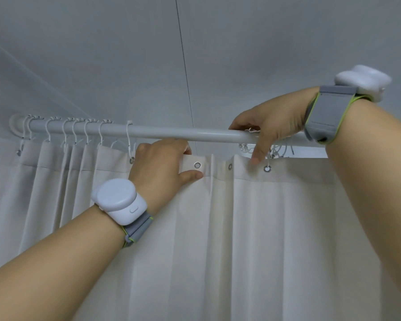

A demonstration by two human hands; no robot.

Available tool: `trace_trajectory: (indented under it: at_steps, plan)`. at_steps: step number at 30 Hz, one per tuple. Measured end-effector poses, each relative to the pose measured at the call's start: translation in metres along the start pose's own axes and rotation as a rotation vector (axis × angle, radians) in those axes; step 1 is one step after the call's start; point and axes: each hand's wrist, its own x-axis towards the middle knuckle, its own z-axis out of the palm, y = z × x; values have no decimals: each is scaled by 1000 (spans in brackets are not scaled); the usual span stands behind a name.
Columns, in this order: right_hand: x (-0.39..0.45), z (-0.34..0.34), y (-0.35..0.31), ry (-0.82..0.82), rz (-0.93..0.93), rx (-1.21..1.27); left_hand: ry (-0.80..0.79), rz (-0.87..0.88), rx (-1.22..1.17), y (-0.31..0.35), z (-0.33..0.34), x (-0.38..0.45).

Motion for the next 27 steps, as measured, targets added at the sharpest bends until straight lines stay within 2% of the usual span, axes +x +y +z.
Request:
trace_trajectory:
  at_steps: [4,11,17,27]
  plan:
    - [0,-4,-1,-34,15,-75,25,17,-33,-2,0,-1]
    - [10,2,-18,151,-1,3,43,32,-86,-1,-4,-3]
    - [23,8,-48,316,-66,-34,53,-14,-91,-4,-10,-4]
    - [34,6,-58,404,-77,81,-166,-2,-221,-15,-33,3]
